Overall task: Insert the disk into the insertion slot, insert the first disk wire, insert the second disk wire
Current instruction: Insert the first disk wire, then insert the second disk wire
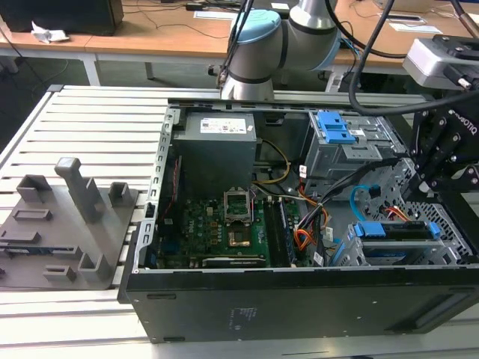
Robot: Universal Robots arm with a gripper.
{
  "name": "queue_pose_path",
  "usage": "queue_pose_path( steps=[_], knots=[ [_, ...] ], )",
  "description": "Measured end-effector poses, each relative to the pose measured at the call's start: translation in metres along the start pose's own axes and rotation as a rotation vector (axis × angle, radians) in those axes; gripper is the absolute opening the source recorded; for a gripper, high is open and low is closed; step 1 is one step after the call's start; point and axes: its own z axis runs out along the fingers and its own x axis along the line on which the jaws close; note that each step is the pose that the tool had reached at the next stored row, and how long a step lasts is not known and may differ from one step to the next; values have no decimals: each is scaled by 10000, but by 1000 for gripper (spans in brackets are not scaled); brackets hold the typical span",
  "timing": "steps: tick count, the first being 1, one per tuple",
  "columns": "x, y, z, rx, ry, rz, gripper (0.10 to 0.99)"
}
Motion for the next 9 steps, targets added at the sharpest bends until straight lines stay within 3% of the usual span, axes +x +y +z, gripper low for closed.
queue_pose_path(
  steps=[9],
  knots=[
    [0, 1, 0, 1, 0, 0, 106]
  ],
)
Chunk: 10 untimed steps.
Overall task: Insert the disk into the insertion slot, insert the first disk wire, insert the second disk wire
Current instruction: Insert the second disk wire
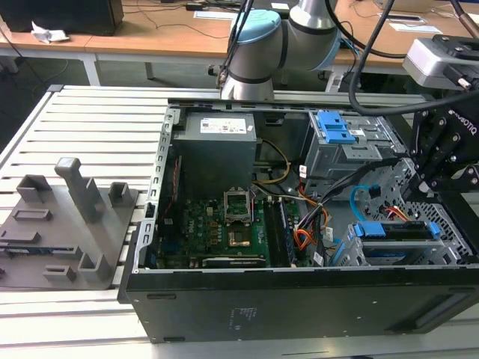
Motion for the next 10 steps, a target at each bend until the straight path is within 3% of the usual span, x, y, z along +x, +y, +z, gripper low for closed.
queue_pose_path(
  steps=[8, 9, 10],
  knots=[
    [0, 1, 0, 0, 0, 0, 114],
    [0, 1, 0, 0, 0, 0, 239],
    [0, 2, 0, 0, 1, -23, 239]
  ],
)
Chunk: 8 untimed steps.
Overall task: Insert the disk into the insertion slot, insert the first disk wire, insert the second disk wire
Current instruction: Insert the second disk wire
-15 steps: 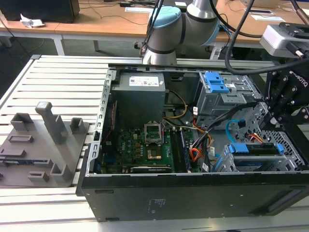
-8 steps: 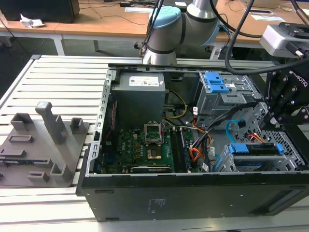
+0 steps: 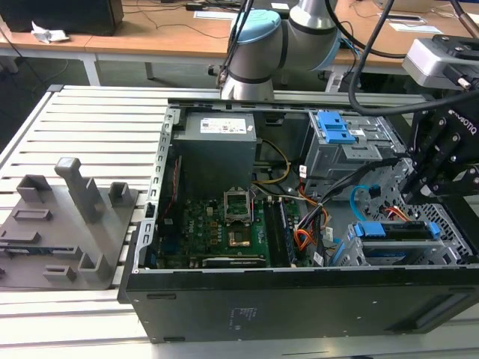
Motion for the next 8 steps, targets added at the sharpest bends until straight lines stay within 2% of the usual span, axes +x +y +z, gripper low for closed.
queue_pose_path(
  steps=[2, 3, 8],
  knots=[
    [0, 0, 1, 2, 9, -228, 239],
    [0, 0, 0, 8, 35, -748, 239],
    [0, 0, 0, 22, 100, -2092, 239]
  ],
)
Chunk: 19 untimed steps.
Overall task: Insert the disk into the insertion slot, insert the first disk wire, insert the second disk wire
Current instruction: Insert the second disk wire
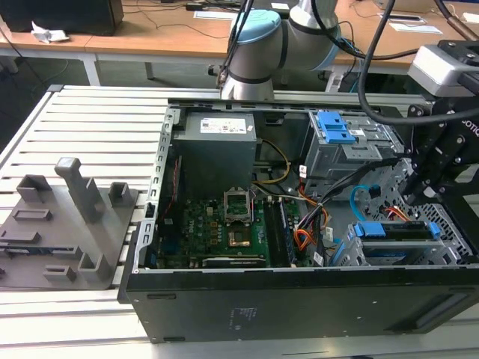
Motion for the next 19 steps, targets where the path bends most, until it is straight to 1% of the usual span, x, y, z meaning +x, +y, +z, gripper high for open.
queue_pose_path(
  steps=[1, 4, 7, 13, 19],
  knots=[
    [0, 0, 0, 1, 4, -86, 239],
    [0, 0, 0, 1, 5, -102, 239],
    [-4, 22, 1, 1, 4, -103, 239],
    [-24, 145, 7, 2, 5, -103, 239],
    [-37, 220, 11, 2, 4, -102, 239]
  ],
)
